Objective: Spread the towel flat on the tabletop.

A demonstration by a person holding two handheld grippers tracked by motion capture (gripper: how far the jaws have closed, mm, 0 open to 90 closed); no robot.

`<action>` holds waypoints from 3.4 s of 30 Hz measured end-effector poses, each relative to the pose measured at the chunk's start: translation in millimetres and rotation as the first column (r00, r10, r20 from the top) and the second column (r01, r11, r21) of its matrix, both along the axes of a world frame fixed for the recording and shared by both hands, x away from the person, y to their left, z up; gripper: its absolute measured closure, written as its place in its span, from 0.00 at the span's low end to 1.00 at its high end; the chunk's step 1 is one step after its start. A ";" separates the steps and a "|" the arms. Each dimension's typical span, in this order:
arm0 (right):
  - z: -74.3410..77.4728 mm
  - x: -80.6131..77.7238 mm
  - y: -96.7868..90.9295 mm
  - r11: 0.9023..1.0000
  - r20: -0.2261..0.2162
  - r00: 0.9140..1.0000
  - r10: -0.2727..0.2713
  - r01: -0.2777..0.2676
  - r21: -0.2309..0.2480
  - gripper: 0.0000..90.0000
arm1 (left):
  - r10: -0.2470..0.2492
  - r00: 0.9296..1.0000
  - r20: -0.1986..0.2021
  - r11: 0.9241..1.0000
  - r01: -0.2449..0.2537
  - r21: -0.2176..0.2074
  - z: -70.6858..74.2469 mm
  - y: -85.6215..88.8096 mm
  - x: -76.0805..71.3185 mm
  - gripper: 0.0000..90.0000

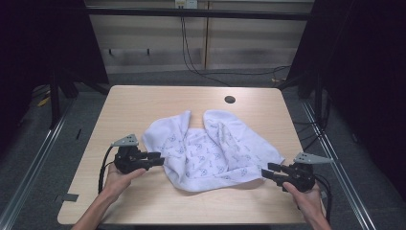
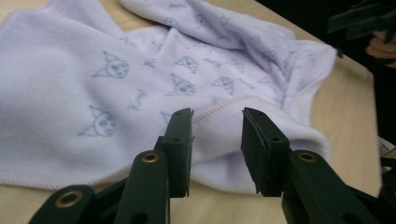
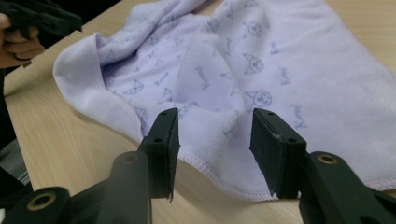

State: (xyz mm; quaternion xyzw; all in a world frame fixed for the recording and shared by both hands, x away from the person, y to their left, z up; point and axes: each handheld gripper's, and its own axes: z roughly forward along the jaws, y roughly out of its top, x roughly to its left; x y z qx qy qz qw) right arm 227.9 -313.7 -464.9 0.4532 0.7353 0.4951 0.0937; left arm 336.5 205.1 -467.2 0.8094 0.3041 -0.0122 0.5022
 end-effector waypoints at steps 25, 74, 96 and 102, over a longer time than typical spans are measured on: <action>-11.2 9.0 104.0 0.973 -0.012 0.976 0.218 -0.218 -0.071 0.52 | -0.119 0.991 -0.062 0.974 0.129 0.188 -32.3 -54.7 -19.1 1.00; -24.3 45.9 260.6 0.837 -0.066 0.850 0.523 -0.527 -0.149 0.94 | 0.215 0.975 -0.058 0.975 -0.218 -0.054 -12.0 53.0 4.5 0.83; -18.8 37.3 83.6 0.977 -0.080 0.985 0.153 -0.162 -0.135 0.92 | 0.026 0.999 -0.044 0.991 -0.019 0.135 -29.1 -2.8 -3.3 0.80; -19.3 33.2 63.1 0.978 -0.085 0.991 0.102 -0.116 -0.176 0.76 | -0.040 0.997 -0.069 0.984 0.052 0.173 -31.5 -16.5 -15.1 0.84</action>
